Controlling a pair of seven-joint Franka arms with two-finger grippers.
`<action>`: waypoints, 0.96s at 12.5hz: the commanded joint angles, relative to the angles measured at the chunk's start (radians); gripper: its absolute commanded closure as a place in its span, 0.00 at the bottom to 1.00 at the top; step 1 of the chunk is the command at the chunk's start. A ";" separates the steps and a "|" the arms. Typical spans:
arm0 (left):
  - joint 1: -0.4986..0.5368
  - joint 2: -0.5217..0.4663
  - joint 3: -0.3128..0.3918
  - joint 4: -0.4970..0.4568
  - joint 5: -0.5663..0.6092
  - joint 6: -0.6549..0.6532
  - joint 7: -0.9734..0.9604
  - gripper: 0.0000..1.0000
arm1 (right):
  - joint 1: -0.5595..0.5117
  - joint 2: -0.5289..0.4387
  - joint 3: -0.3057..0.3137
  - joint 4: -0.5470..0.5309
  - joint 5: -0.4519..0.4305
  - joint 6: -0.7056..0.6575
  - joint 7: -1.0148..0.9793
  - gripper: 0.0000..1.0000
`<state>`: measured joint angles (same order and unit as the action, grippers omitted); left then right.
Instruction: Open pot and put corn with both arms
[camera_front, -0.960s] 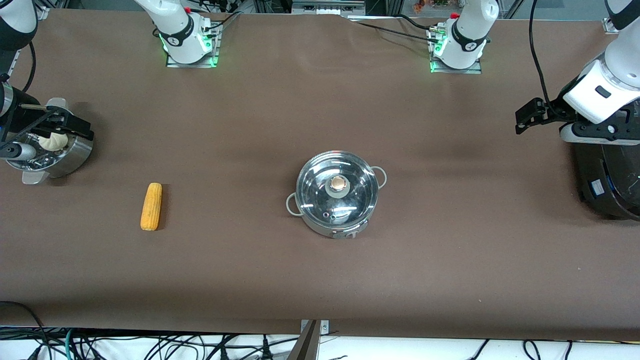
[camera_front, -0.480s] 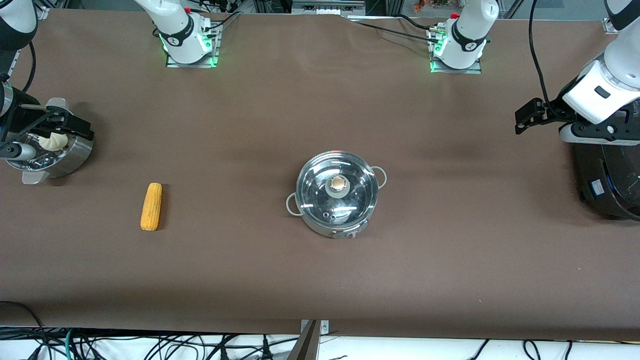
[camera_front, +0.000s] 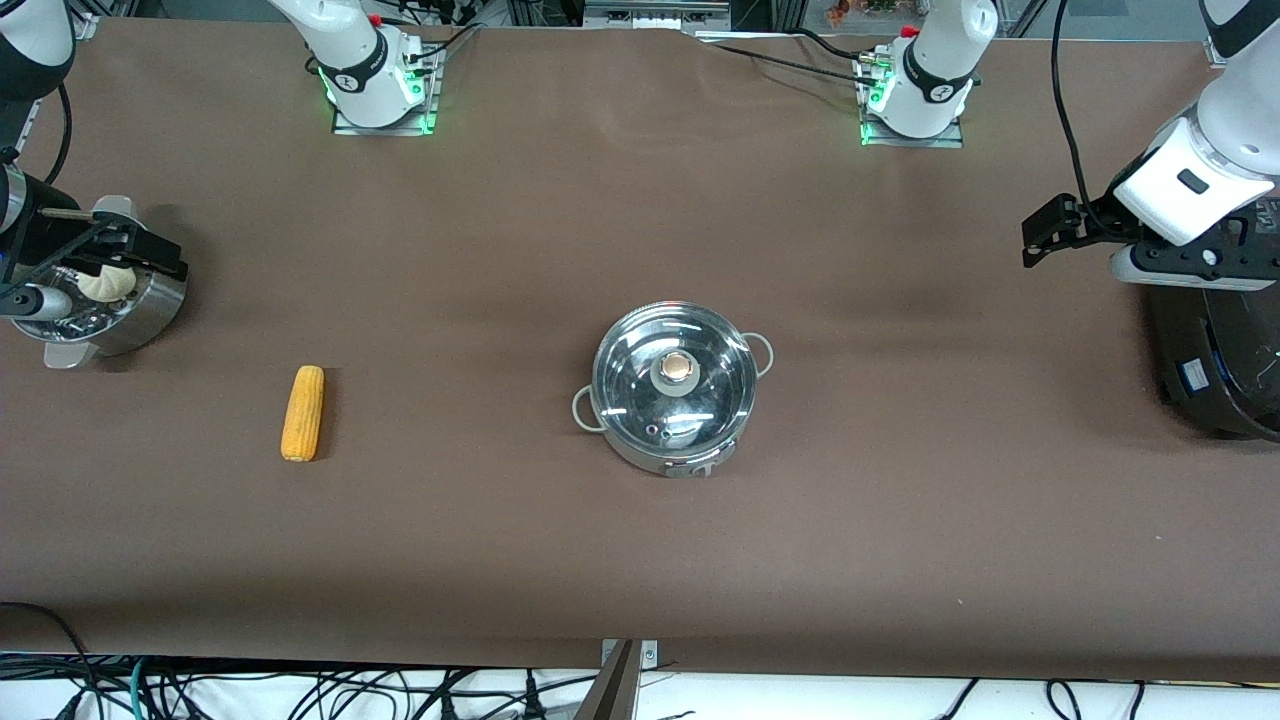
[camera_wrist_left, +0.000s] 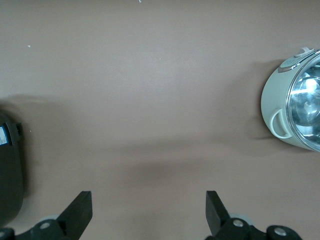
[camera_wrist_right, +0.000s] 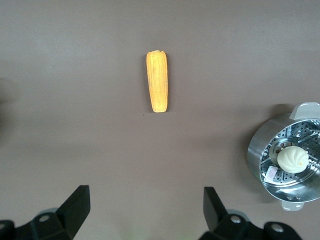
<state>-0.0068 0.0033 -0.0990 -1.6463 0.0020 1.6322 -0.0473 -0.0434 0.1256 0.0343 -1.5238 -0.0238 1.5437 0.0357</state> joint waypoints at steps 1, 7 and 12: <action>-0.002 0.023 -0.005 0.043 0.021 -0.022 0.020 0.00 | -0.006 0.009 0.003 0.027 0.008 -0.008 -0.011 0.00; -0.057 0.052 -0.005 0.077 0.010 -0.023 0.018 0.00 | -0.006 0.009 0.003 0.027 0.008 -0.005 -0.011 0.00; -0.200 0.176 -0.005 0.207 0.004 -0.022 0.020 0.00 | -0.009 0.009 -0.001 0.025 0.008 -0.004 -0.010 0.00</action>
<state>-0.1793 0.0961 -0.1099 -1.5381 0.0018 1.6322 -0.0476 -0.0449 0.1256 0.0334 -1.5229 -0.0238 1.5452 0.0358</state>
